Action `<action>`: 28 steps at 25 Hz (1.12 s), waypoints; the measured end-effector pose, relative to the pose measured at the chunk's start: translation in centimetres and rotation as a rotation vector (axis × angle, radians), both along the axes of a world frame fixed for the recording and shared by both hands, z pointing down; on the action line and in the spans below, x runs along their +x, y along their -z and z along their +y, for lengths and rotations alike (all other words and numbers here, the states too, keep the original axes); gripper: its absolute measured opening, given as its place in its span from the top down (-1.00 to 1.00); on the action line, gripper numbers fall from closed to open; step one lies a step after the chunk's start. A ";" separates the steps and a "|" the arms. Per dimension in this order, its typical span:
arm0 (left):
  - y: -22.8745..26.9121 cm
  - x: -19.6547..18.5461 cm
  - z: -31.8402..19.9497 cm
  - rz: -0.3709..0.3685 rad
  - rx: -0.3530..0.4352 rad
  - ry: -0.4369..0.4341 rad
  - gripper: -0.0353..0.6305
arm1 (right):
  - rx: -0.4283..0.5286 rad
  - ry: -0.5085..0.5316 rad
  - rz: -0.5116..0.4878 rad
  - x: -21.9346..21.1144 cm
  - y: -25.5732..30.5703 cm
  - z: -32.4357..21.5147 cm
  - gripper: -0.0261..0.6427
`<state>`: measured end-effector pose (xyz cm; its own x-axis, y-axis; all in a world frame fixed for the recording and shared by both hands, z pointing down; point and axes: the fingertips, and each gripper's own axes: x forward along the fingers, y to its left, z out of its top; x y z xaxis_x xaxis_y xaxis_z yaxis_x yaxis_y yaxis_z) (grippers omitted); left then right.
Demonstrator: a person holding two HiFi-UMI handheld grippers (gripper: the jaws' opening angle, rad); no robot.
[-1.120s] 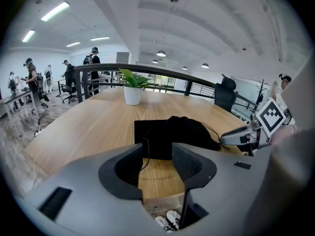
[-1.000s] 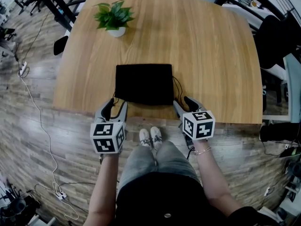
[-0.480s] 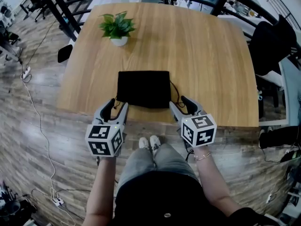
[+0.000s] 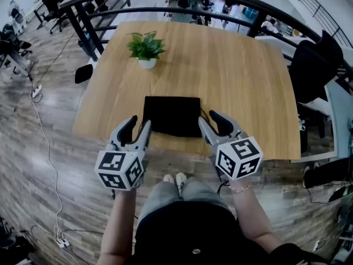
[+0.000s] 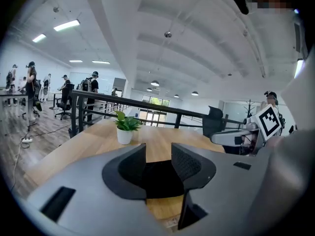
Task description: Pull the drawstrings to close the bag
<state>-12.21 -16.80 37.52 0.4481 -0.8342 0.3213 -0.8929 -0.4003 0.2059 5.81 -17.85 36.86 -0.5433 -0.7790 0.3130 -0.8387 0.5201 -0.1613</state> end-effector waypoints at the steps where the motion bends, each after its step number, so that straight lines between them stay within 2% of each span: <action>1: 0.4 -0.1 0.1 0.011 0.009 0.003 0.41 | 0.010 0.008 -0.005 -0.2 0.5 0.1 0.50; 5: 1.6 0.1 0.5 0.025 0.040 -0.011 0.54 | 0.045 0.029 -0.023 -0.9 2.0 0.4 0.61; 8: 2.4 0.9 0.8 0.046 0.079 -0.060 0.71 | 0.076 0.054 -0.033 -1.8 3.0 0.8 0.72; 12: 2.6 2.2 1.2 0.042 0.094 -0.119 0.78 | 0.113 0.090 -0.048 -2.8 4.1 1.4 0.92; 15: 2.6 2.8 1.5 0.030 0.093 -0.129 0.82 | 0.128 0.118 -0.066 -3.5 4.7 2.0 0.92; 22: 2.6 3.0 2.1 0.060 0.093 -0.115 0.85 | 0.115 0.174 -0.074 -5.5 4.7 3.4 0.93; 28: 2.2 3.4 2.6 0.062 0.069 -0.122 0.85 | 0.120 0.236 -0.044 -7.2 4.4 4.4 0.93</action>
<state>-8.76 -14.16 35.34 0.5645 -0.7918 0.2331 -0.8233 -0.5200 0.2275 -1.38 -13.43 32.49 -0.7256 -0.6591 0.1978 -0.6852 0.7183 -0.1202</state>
